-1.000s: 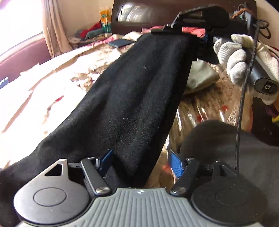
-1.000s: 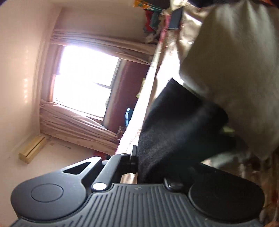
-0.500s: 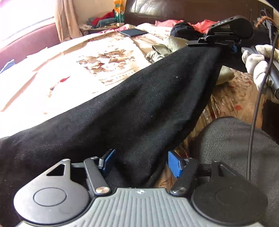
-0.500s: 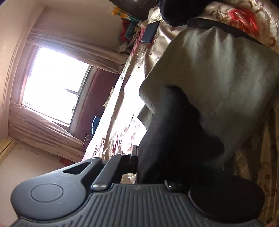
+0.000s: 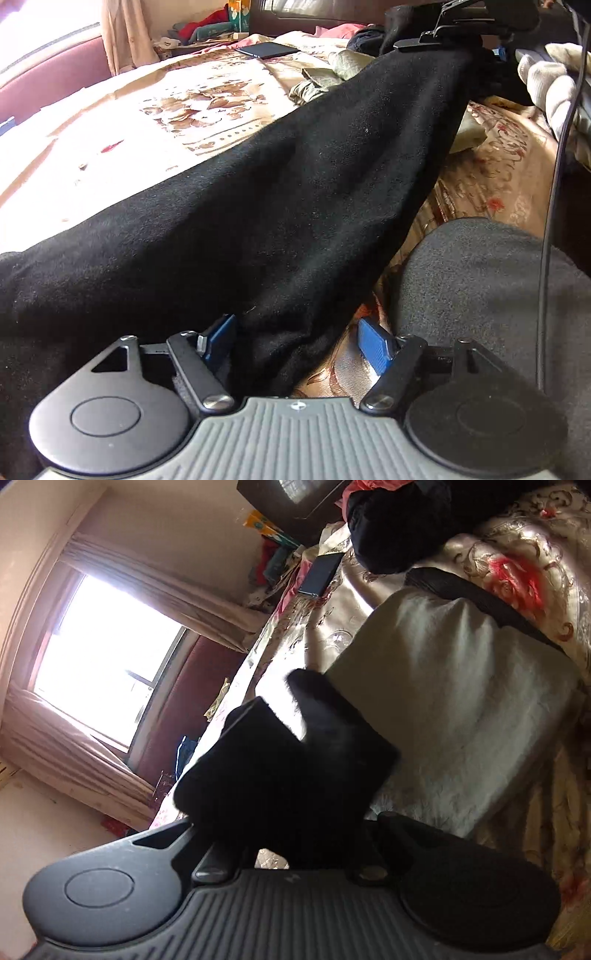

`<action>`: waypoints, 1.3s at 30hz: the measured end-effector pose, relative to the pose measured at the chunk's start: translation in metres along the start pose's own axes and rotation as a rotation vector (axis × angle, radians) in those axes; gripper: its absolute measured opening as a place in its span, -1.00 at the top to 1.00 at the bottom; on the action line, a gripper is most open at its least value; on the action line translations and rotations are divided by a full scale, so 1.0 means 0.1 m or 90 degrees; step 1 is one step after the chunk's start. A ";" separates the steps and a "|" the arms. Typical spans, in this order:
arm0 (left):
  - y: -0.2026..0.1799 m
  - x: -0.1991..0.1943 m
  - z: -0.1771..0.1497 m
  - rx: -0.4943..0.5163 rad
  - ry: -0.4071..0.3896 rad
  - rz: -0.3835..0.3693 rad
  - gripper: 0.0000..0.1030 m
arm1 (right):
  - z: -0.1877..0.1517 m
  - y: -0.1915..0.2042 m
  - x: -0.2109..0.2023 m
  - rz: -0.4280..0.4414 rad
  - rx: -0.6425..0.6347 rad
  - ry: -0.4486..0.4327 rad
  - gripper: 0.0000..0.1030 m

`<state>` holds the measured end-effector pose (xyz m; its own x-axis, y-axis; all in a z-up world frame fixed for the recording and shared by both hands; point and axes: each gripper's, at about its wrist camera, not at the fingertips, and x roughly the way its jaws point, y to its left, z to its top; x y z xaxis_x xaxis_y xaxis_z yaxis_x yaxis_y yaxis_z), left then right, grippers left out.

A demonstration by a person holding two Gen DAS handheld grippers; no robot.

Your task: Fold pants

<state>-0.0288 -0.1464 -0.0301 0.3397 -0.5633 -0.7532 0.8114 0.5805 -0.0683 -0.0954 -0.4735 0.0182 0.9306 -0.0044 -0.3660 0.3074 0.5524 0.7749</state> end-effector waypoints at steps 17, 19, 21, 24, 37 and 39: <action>0.71 -0.86 -0.40 -0.182 -0.081 -0.002 -0.62 | -0.70 2.25 0.55 0.180 -0.280 0.111 0.89; 0.90 -1.11 -0.51 -0.211 -0.106 0.037 -0.62 | -1.12 2.55 0.77 0.206 -0.327 0.164 0.89; 1.09 -1.38 -0.66 -0.233 -0.133 0.083 -0.62 | -1.51 2.80 0.95 0.225 -0.366 0.212 0.89; 1.37 -1.73 -0.93 -0.284 -0.166 0.135 -0.62 | -2.30 3.15 1.22 0.247 -0.453 0.299 0.89; 1.88 -2.09 -2.03 -0.465 -0.163 0.238 -0.62 | -4.55 3.57 1.42 0.275 -0.797 0.452 0.89; 1.95 -2.12 -2.16 -0.481 -0.169 0.231 -0.62 | -4.67 3.56 1.37 0.269 -0.836 0.440 0.88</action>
<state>-0.0450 0.2133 -0.0248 0.6911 -0.3321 -0.6419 0.1322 0.9313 -0.3395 0.0486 0.1119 0.0036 0.5180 0.5052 -0.6902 -0.6759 0.7363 0.0317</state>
